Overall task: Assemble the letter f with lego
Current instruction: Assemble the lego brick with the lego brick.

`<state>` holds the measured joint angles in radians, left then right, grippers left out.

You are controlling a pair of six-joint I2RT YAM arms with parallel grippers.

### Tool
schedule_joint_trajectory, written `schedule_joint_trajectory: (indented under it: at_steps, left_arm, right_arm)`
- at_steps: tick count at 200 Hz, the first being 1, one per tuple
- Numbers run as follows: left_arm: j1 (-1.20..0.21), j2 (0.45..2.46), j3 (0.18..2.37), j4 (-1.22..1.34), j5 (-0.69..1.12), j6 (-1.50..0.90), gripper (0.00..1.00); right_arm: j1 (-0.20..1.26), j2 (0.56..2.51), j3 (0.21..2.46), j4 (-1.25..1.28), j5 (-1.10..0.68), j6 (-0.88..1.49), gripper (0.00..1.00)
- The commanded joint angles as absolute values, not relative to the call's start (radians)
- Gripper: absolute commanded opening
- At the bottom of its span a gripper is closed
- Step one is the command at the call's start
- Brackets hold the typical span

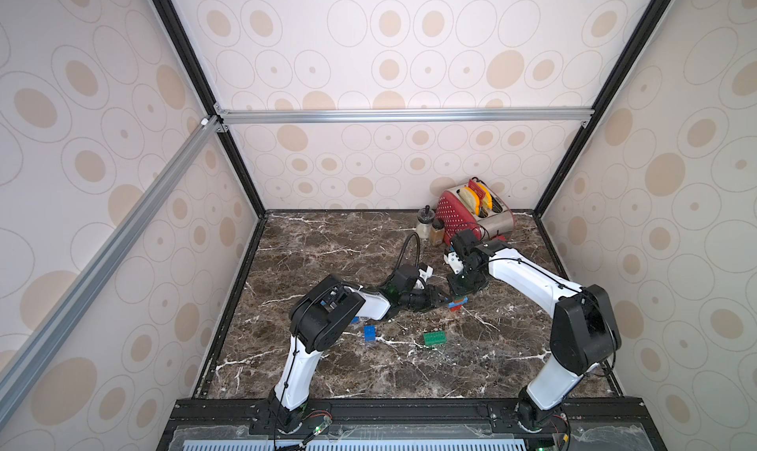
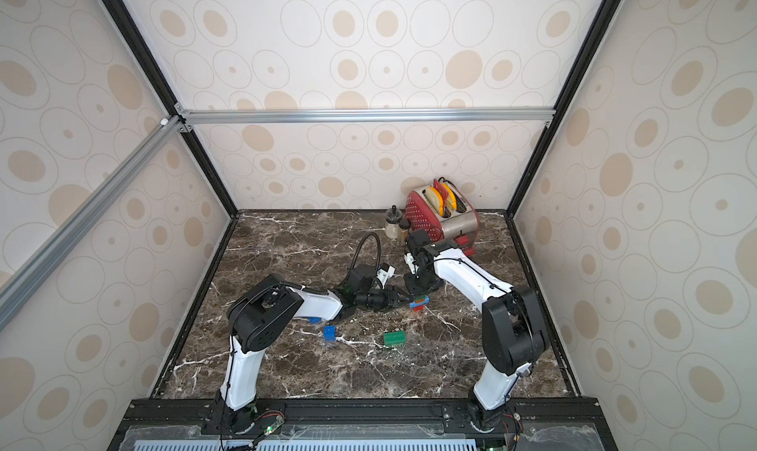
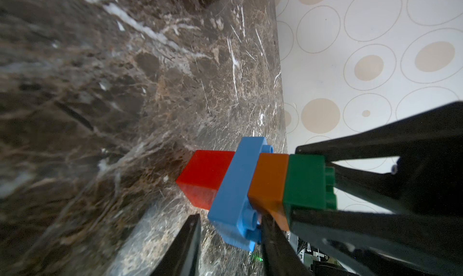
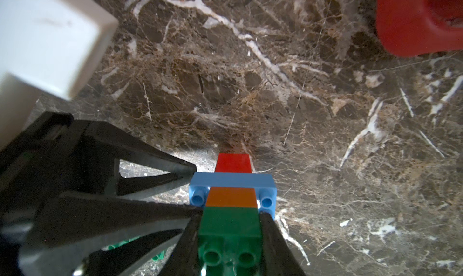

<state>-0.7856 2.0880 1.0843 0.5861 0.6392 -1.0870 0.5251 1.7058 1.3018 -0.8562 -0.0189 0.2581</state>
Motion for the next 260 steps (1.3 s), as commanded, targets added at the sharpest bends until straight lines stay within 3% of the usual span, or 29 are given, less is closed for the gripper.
schedule_joint_trajectory:
  at_steps: [1, 98, 181, 260]
  left_arm:
    - [-0.789, 2.074, 1.097, 0.575, 0.639, -1.077, 0.42]
    - [-0.787, 2.053, 1.097, 0.577, 0.638, -1.062, 0.57]
    - [-0.763, 1.919, 1.039, 0.510, 0.569, -1.032, 0.60]
    - [-0.726, 1.694, 0.960, 0.094, 0.313, -0.997, 0.63]
  right_arm:
    - [0.541, 1.779, 1.221, -0.886, -0.040, 0.276, 0.22]
    - [0.545, 1.778, 1.188, -0.862, -0.057, 0.283, 0.22]
    - [0.540, 1.815, 1.251, -0.894, -0.071, 0.281, 0.22]
    - [0.544, 1.796, 1.283, -0.894, -0.060, 0.404, 0.22]
